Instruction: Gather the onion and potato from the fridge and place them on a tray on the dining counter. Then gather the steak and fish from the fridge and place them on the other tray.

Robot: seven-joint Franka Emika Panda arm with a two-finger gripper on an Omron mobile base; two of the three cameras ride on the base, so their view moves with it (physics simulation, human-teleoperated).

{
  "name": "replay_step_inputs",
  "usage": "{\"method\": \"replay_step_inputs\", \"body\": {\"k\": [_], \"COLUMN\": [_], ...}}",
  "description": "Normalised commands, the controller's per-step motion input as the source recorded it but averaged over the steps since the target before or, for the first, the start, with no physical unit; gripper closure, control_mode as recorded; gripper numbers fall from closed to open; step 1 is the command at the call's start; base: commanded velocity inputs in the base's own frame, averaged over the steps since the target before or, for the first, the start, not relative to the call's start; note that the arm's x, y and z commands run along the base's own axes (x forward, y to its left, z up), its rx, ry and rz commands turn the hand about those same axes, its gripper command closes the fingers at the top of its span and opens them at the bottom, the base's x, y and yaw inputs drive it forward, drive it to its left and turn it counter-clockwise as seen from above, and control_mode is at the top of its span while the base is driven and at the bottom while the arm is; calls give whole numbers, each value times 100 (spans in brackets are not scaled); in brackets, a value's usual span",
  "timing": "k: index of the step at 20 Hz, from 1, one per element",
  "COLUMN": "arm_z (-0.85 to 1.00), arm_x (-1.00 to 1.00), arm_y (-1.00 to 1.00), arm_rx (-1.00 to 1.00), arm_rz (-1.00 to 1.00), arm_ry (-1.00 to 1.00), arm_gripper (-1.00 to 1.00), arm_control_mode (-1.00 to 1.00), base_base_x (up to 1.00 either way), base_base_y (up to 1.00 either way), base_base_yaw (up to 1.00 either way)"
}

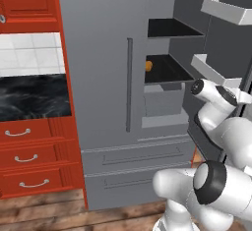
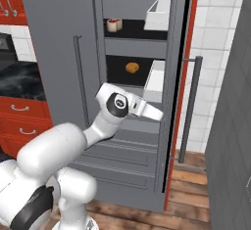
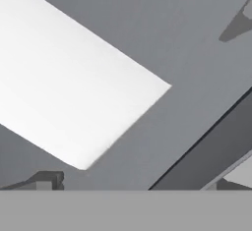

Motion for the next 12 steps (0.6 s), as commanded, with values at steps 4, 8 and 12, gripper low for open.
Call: {"method": "replay_step_inputs", "body": {"k": [4, 8, 12], "arm_z": [-16, 6, 32], "arm_x": [-45, -87, -54], "arm_y": [-28, 0, 24], "arm_rx": [0, 0, 0], "arm_rz": [-9, -16, -10], "arm_ry": [2, 0, 0], "arm_gripper": [-100, -100, -100], "arm_control_mode": [-100, -100, -100], "base_base_x": [0, 0, 0], "base_base_y": [0, 0, 0], "base_base_yaw": [0, 0, 0]}}
